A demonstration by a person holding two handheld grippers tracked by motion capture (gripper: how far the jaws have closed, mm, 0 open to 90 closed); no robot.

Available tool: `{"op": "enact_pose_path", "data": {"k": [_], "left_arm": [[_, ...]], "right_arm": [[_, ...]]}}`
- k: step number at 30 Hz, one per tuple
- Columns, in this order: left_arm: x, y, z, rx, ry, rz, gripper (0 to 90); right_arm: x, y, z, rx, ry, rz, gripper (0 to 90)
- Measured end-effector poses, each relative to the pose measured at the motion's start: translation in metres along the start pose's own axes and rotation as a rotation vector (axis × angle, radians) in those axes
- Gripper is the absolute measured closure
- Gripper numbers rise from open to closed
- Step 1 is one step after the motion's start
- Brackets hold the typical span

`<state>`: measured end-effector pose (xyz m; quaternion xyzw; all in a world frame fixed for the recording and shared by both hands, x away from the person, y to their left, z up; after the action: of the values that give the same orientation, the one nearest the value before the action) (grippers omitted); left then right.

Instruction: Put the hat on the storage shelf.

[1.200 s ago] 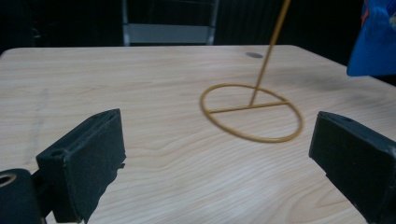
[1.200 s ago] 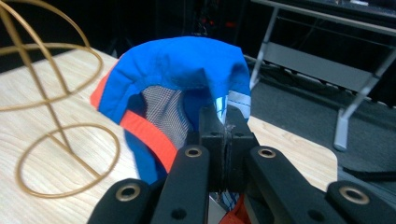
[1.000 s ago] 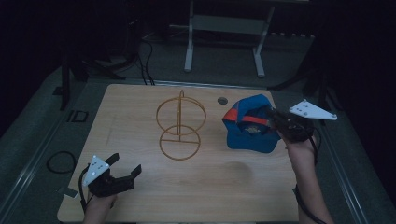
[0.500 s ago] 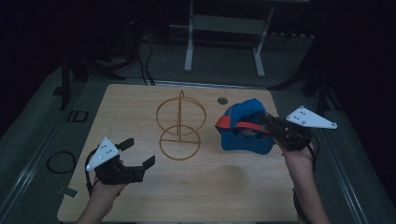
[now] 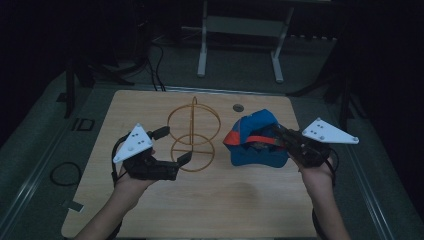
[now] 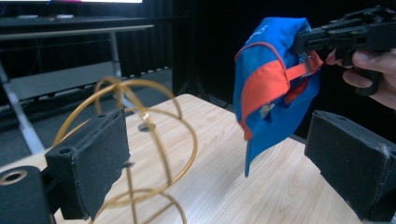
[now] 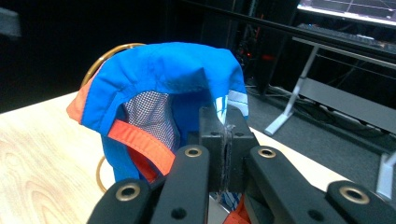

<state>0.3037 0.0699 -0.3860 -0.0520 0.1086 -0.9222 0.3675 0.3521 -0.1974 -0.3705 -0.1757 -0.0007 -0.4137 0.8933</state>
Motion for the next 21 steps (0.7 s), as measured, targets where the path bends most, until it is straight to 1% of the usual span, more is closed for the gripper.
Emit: {"op": "enact_pose_path", "data": {"k": [3,5,7,8,10,11,12,13,15,16,17,18,19,20,21], "left_arm": [[0.008,0.011,0.007,-0.006,0.04,-0.01,6.9],[0.013,0.019,0.01,-0.007,0.078,-0.02,8.3],[0.016,0.028,0.012,-0.022,0.1,-0.024,8.7],[0.019,0.032,0.014,-0.023,0.11,-0.032,11.3],[0.023,0.041,0.018,-0.027,0.114,-0.051,12.5],[0.025,0.045,0.019,-0.031,0.111,-0.065,12.7],[0.028,0.048,0.021,-0.03,0.098,-0.086,13.9],[0.03,0.052,0.022,-0.036,0.096,-0.092,14.5],[0.035,0.058,0.024,-0.048,0.103,-0.115,14.9],[0.037,0.062,0.025,-0.058,0.105,-0.114,15.1],[0.037,0.062,0.025,-0.058,0.105,-0.114,15.1],[0.041,0.067,0.026,-0.067,0.091,-0.133,15.1],[0.044,0.07,0.027,-0.068,0.095,-0.132,16.0],[0.045,0.071,0.028,-0.066,0.104,-0.134,21.6],[0.047,0.074,0.028,-0.069,0.111,-0.136,23.1]], "right_arm": [[-0.006,0.0,0.002,0.006,-0.01,0.008,89.0],[-0.01,0.001,0.003,0.006,-0.019,0.014,89.0],[-0.015,0.002,0.003,0.007,-0.023,0.025,89.0],[-0.017,0.003,0.003,0.007,-0.028,0.031,89.0],[-0.023,0.003,0.003,0.008,-0.034,0.043,89.0],[-0.026,0.004,0.003,0.009,-0.034,0.049,89.0],[-0.028,0.004,0.003,0.008,-0.038,0.055,89.0],[-0.03,0.005,0.003,0.008,-0.039,0.061,89.0],[-0.034,0.005,0.003,0.008,-0.045,0.068,89.0],[-0.036,0.006,0.002,0.006,-0.047,0.075,89.0],[-0.036,0.006,0.002,0.006,-0.047,0.075,89.0],[-0.038,0.006,0.002,0.006,-0.053,0.078,89.0],[-0.041,0.006,0.002,0.005,-0.057,0.085,89.0],[-0.044,0.006,0.003,0.006,-0.063,0.089,89.0],[-0.045,0.006,0.003,0.005,-0.069,0.087,89.0]]}}
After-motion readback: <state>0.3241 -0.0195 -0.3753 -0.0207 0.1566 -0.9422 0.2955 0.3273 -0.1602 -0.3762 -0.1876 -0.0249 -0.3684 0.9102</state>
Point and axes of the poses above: each handheld gripper's, and its own axes: y roughly forward along the jaws, z roughly out of its top, x roughly to its right, the point moved 9 cm from there along y, roughly forward along the jaws, and after that the axes turned 3 degrees about -x, right-handed, at the moved point
